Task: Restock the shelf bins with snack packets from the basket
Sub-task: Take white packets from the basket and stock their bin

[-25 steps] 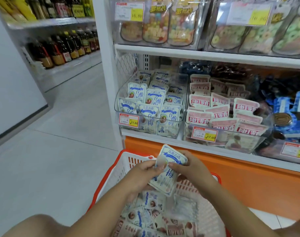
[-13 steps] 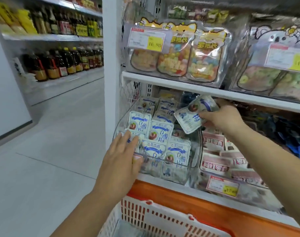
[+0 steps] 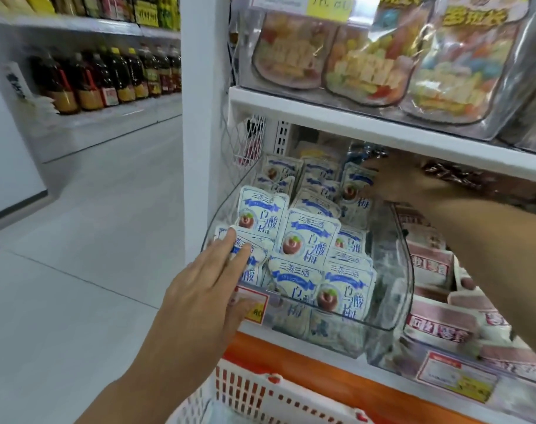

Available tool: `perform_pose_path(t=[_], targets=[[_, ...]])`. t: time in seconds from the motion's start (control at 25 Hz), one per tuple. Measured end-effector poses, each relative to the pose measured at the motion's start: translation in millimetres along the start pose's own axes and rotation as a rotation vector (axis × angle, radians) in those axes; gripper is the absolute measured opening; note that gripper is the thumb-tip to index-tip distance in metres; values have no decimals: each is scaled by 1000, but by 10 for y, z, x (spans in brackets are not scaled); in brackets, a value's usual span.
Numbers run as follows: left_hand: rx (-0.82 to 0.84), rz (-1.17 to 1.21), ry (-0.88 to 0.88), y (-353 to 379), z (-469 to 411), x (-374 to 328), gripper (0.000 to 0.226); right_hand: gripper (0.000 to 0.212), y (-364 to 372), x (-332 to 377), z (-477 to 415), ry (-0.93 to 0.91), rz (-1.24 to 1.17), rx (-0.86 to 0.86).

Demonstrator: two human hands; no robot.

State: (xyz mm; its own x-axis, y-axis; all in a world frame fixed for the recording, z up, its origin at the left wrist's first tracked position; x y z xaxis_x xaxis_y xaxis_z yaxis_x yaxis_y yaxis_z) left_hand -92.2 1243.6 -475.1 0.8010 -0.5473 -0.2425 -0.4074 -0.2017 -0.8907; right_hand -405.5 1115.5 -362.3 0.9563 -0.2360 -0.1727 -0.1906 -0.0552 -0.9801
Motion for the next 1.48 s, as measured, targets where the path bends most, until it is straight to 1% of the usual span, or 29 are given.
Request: perform_pose_path(t=[0.08, 0.12, 0.24, 0.32, 0.4, 0.48, 0.56, 0.64, 0.72, 0.8, 0.88, 0.92, 0.96, 1.0, 1.04, 1.08, 1.12, 1.16, 1.2, 1.24, 1.28, 1.36, 1.48], targets=[[21, 41, -1, 23, 5, 5, 63, 63, 40, -24, -31, 4, 111, -23], [21, 70, 0, 23, 12, -2, 63, 64, 84, -26, -51, -5, 122, -26], [10, 138, 7, 26, 27, 0, 65, 67, 164, -2, -51, -37, 14, -30], [-2, 153, 15, -30, 10, -40, 66, 76, 170, -41, -13, 8, -53, -11], [40, 151, -24, -70, -3, -71, 69, 82, 178, -77, 48, 36, -107, 2], [61, 160, -43, -91, 10, -100, 69, 78, 125, -77, 153, 37, -173, 17], [15, 205, -31, -138, 49, -126, 71, 79, -17, -41, 345, 31, -278, 1], [-76, 204, -19, -225, 140, -152, 65, 75, -202, 50, 673, -17, -351, -91], [-208, 202, 2, -297, 281, -232, 54, 64, -308, 181, 1129, -111, -385, -225], [-272, 214, 11, -291, 454, -370, 44, 50, -313, 316, 1708, -190, -497, -388], [-251, 210, 46, -199, 623, -535, 39, 36, -212, 430, 2340, -252, -671, -574], [-206, 209, 69, -107, 704, -606, 38, 32, -63, 494, 2642, -264, -751, -624], [-141, 206, 93, 24, 781, -663, 38, 29, 170, 563, 2888, -275, -810, -624], [-43, 204, 107, 211, 892, -722, 39, 27, 507, 632, 3098, -267, -839, -557], [84, 218, 101, 444, 1017, -752, 40, 26, 934, 693, 3235, -226, -856, -417], [234, 243, 67, 725, 1169, -744, 42, 28, 1444, 716, 3315, -145, -870, -192], [390, 262, 19, 1029, 1356, -714, 45, 30, 2030, 690, 3401, -17, -878, 100], [540, 248, -23, 1321, 1540, -671, 48, 33, 2622, 617, 3546, 136, -870, 415], [668, 228, -59, 1588, 1727, -638, 50, 37, 3102, 505, 3752, 290, -867, 660], [756, 221, -105, 1807, 1884, -596, 51, 41, 3419, 381, 3927, 404, -852, 779], [801, 242, -170, 1973, 2014, -553, 50, 44, 3648, 269, 4049, 475, -822, 812], [857, 308, -315, 2250, 2227, -477, 49, 45, 3928, 198, 4147, 520, -791, 794], [913, 414, -484, 2598, 2454, -388, 47, 44, 4127, 518, 4051, 394, -841, 786]])
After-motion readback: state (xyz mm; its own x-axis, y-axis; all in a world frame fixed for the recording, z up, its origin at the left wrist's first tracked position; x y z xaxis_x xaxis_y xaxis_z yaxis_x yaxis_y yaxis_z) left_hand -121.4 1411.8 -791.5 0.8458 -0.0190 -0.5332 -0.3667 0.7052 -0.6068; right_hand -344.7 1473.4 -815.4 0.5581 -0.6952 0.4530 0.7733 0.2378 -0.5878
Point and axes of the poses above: each hand's wrist, its own z-axis away from the middle knuckle, its own y-axis out of the palm, x = y × z, the point moved 8 cm from there along -z, towards the middle knuckle, and after that the axes turned 2 degrees about y, right-handed, at the moved point
